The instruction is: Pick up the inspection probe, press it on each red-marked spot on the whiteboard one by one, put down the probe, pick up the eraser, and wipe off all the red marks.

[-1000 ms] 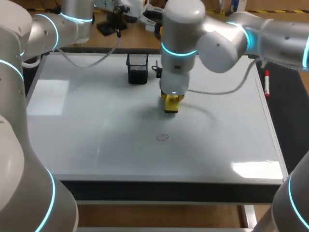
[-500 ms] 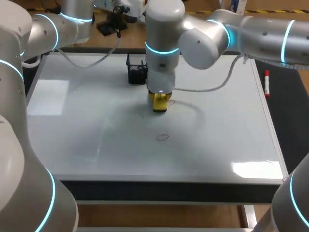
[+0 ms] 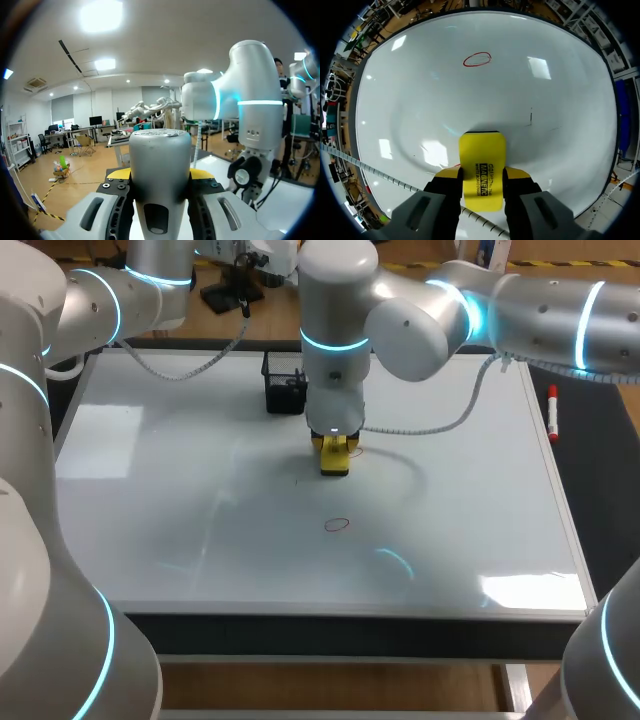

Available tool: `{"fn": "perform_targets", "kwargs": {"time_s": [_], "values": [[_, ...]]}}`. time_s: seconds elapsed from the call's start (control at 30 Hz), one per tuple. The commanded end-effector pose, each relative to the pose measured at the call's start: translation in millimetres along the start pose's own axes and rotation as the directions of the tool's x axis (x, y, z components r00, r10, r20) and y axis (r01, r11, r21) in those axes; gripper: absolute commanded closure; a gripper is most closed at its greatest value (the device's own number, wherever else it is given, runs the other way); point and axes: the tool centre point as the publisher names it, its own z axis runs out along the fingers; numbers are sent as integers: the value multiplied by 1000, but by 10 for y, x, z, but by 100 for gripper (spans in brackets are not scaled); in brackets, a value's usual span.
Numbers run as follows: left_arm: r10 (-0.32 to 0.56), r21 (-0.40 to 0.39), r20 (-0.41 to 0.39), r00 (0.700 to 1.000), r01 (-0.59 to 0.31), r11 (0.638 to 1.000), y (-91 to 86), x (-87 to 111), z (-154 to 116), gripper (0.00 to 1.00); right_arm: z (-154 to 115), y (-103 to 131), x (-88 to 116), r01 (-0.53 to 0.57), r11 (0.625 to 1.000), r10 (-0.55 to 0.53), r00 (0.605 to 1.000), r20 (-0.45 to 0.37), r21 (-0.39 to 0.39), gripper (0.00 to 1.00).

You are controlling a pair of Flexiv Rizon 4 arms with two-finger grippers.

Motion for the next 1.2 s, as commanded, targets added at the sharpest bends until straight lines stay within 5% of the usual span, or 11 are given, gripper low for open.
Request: {"fn": "perform_targets", "kwargs": {"time_s": [0.03, 0.47, 0.93, 1.2], "values": [[0, 7, -162, 987, 1, 1000, 24, -68, -23, 100, 72, -29, 108, -12, 1000, 12, 1000, -3, -5, 100], [0, 7, -162, 987, 1, 1000, 24, -68, -23, 100, 80, -80, 572, -116, 993, 116, 993, -17, 1, 100], [0, 7, -162, 987, 1, 1000, 24, -68, -23, 100, -60, -59, 818, -162, 987, 161, 987, 2, 14, 100], [0, 7, -162, 987, 1, 1000, 24, -68, -23, 100, -281, -84, 1284, -241, 970, 240, 971, 24, 37, 100]]}}
